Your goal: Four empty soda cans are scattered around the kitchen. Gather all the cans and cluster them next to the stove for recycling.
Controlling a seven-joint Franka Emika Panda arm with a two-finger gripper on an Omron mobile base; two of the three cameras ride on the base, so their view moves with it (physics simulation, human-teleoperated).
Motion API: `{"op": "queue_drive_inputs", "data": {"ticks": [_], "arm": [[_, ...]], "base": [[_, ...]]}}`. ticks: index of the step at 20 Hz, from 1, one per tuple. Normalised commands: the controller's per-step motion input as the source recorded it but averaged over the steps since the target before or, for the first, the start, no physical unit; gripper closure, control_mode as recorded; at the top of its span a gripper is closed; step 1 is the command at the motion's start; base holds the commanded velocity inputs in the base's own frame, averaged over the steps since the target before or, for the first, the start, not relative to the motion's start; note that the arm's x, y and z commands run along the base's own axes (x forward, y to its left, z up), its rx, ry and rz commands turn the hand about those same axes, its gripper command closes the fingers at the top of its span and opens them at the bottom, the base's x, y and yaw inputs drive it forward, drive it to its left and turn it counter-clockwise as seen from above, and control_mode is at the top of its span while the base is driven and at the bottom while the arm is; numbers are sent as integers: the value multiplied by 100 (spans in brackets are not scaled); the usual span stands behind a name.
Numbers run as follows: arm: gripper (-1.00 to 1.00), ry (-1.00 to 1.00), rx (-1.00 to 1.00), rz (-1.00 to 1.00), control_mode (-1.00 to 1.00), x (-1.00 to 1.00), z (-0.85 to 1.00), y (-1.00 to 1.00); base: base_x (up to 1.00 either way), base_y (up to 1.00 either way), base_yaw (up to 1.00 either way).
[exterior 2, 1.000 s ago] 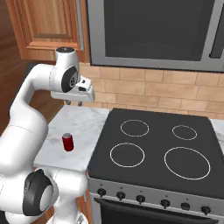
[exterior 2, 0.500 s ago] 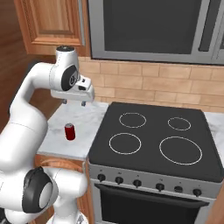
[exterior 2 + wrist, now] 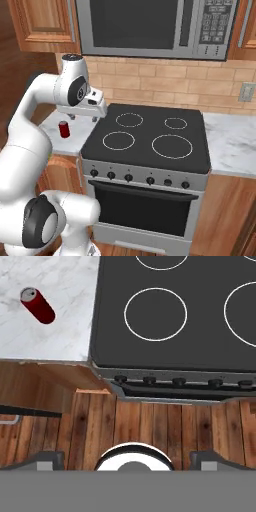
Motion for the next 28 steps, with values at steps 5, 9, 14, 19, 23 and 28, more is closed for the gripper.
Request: {"op": "queue_drive_inputs", "data": {"ticks": [5, 9, 14, 19, 23, 28], "arm": [[-100, 0, 0, 0, 100, 0, 0, 0], [-100, 0, 0, 0, 100, 0, 0, 0], [-100, 0, 0, 0, 100, 0, 0, 0], [-100, 0, 0, 0, 100, 0, 0, 0], [-100, 0, 0, 0, 100, 0, 0, 0], [-100, 0, 0, 0, 100, 0, 0, 0]], "base": [[-1, -100, 3], [-15, -97, 8], [-55, -17, 0], [-34, -39, -17], [-12, -27, -33], [-1, -12, -40]]}}
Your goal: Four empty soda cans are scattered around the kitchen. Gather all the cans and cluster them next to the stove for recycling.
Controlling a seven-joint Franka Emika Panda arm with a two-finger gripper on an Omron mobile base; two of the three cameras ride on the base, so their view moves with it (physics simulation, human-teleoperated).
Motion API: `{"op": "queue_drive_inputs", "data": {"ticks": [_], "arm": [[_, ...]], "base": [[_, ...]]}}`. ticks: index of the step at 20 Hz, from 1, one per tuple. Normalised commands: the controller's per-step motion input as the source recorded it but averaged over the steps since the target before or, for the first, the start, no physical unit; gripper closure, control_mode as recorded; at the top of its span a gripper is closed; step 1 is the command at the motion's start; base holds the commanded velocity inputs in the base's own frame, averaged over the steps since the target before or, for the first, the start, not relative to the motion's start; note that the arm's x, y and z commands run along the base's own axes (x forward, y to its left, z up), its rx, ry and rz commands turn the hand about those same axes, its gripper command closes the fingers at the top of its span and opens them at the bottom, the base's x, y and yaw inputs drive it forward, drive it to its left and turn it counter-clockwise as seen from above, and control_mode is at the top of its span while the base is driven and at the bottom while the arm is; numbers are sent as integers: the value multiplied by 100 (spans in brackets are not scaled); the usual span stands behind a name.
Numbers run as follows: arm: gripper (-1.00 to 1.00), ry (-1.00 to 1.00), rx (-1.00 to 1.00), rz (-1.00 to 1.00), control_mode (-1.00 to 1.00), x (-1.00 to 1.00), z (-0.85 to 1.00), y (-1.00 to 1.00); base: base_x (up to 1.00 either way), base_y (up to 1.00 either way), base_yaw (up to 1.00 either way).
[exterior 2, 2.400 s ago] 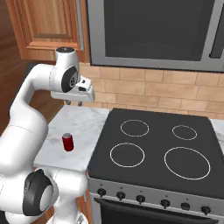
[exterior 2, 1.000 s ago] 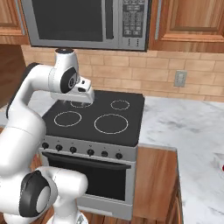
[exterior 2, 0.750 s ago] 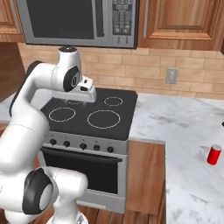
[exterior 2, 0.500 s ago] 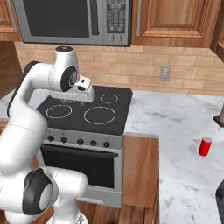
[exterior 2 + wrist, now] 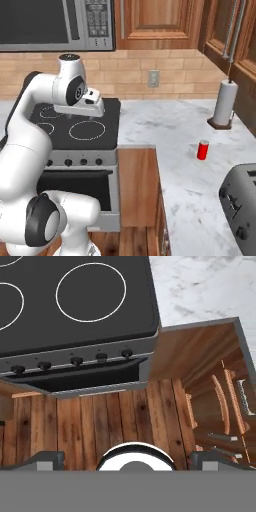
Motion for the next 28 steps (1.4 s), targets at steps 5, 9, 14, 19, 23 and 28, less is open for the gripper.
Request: {"op": "queue_drive_inputs", "data": {"ticks": [5, 9, 14, 19, 23, 28], "arm": [[-100, 0, 0, 0, 100, 0, 0, 0], [-100, 0, 0, 0, 100, 0, 0, 0], [-100, 0, 0, 0, 100, 0, 0, 0], [-100, 0, 0, 0, 100, 0, 0, 0], [-100, 0, 0, 0, 100, 0, 0, 0], [-100, 0, 0, 0, 100, 0, 0, 0]], "base": [[0, -2, -48], [0, -9, -48], [0, -16, -47], [0, -21, -44], [7, -18, -39], [36, 16, -33]]}}
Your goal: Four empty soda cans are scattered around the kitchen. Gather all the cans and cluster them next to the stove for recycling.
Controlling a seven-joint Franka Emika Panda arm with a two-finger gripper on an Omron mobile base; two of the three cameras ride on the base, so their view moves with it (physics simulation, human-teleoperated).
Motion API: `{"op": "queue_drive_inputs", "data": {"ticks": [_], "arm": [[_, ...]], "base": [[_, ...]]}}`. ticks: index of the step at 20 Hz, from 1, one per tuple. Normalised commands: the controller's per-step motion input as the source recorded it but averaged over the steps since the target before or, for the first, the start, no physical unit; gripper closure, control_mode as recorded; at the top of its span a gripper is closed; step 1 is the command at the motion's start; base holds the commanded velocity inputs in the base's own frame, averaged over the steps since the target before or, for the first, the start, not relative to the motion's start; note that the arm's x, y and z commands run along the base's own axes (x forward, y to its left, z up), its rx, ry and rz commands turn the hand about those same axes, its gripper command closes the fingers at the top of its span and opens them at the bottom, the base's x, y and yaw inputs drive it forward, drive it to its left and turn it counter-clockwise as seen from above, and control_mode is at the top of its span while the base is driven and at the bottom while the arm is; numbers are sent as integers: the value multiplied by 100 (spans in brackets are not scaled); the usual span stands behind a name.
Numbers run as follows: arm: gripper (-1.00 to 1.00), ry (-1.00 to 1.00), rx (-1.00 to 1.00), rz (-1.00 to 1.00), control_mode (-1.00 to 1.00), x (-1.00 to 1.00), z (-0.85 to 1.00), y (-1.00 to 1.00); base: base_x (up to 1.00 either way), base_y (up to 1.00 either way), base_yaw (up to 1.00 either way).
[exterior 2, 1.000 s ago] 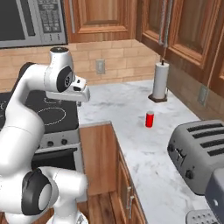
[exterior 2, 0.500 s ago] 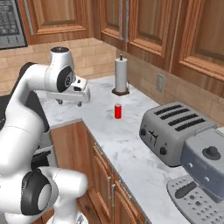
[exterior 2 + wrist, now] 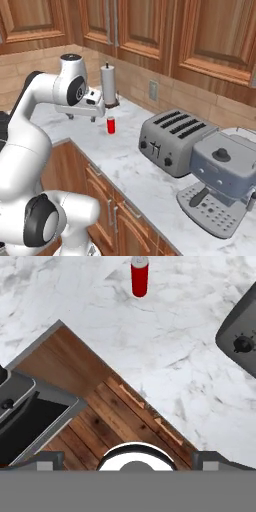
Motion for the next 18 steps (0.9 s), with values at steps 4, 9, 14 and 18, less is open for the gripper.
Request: {"op": "queue_drive_inputs", "data": {"ticks": [4, 9, 14, 18], "arm": [[-100, 0, 0, 0, 100, 0, 0, 0], [-100, 0, 0, 0, 100, 0, 0, 0], [-100, 0, 0, 0, 100, 0, 0, 0], [-100, 0, 0, 0, 100, 0, 0, 0]], "base": [[58, 19, -22], [47, 12, -18], [33, 3, -14], [37, 12, -7]]}}
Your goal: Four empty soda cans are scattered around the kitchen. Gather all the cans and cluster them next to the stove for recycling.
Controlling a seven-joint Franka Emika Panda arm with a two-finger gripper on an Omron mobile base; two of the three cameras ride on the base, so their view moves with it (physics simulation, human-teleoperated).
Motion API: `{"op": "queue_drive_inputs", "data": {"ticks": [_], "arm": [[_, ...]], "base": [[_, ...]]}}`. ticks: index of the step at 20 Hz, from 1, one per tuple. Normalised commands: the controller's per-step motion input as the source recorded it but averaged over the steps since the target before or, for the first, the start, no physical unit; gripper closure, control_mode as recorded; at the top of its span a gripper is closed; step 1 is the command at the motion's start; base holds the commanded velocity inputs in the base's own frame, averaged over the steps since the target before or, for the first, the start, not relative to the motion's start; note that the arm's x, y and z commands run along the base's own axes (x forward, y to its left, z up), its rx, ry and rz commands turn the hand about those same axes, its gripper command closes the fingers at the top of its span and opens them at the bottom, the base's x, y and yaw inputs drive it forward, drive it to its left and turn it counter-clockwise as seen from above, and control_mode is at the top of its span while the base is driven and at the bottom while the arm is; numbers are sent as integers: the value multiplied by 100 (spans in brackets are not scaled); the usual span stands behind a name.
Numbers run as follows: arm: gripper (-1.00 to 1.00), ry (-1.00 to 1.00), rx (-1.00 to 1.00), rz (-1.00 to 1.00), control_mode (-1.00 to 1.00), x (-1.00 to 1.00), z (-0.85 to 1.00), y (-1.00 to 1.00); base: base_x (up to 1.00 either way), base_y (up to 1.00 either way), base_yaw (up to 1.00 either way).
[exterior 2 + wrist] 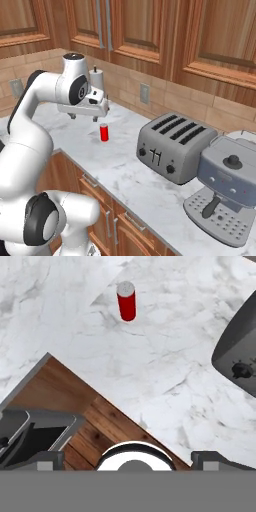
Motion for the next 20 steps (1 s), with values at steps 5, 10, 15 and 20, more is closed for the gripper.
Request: {"op": "queue_drive_inputs", "data": {"ticks": [5, 10, 15, 20], "arm": [[-100, 14, -7, -2, -100, 35, -11, 20], [-100, 18, -7, -2, -100, 52, -25, 30], [-100, 9, -1, -2, -100, 45, -22, 11], [-100, 2, 0, -1, -100, 38, -23, 6]], "base": [[7, 4, -1], [0, 0, 0], [0, 0, 0], [0, 0, 0]]}}
